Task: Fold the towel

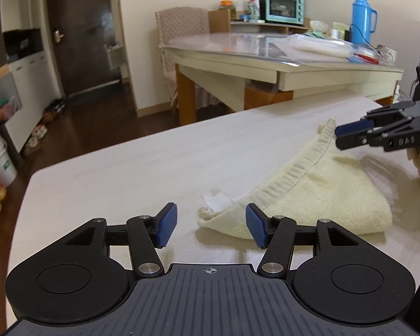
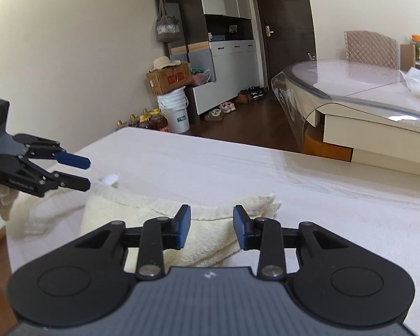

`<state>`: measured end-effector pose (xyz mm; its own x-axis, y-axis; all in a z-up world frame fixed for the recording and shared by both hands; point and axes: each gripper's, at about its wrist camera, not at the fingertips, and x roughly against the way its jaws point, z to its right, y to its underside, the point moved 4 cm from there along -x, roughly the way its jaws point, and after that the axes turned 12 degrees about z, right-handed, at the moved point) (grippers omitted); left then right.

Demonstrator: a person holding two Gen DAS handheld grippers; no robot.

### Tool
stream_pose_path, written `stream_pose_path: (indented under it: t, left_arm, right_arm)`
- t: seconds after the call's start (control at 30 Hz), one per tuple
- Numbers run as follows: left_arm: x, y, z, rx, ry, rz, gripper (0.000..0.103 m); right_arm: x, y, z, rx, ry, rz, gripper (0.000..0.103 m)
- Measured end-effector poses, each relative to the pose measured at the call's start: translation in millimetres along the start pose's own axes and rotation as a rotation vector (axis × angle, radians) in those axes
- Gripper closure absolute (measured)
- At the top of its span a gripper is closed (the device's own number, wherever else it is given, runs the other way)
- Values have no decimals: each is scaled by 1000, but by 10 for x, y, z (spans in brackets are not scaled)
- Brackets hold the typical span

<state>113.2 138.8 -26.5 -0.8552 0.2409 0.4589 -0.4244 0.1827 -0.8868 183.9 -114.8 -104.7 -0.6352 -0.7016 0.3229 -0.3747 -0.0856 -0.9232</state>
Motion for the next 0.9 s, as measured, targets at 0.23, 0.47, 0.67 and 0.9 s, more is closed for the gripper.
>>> stream_pose_path:
  t: [0.23,0.47,0.67,0.9]
  left_arm:
    - [53,-11,80,-11,-7,0,34]
    - [200,80,110,59,-2,10,26]
    - [135,61,142,103,18,15,24]
    - [-31,34,160,87,46,2,42]
  right_arm:
    - [-53,22,56,17,10,-15,66]
    - [32,-98,123,83,48,10,66]
    - [78,-113,209,77,76,39,64]
    - [122,-113,494,-121,71,28,61]
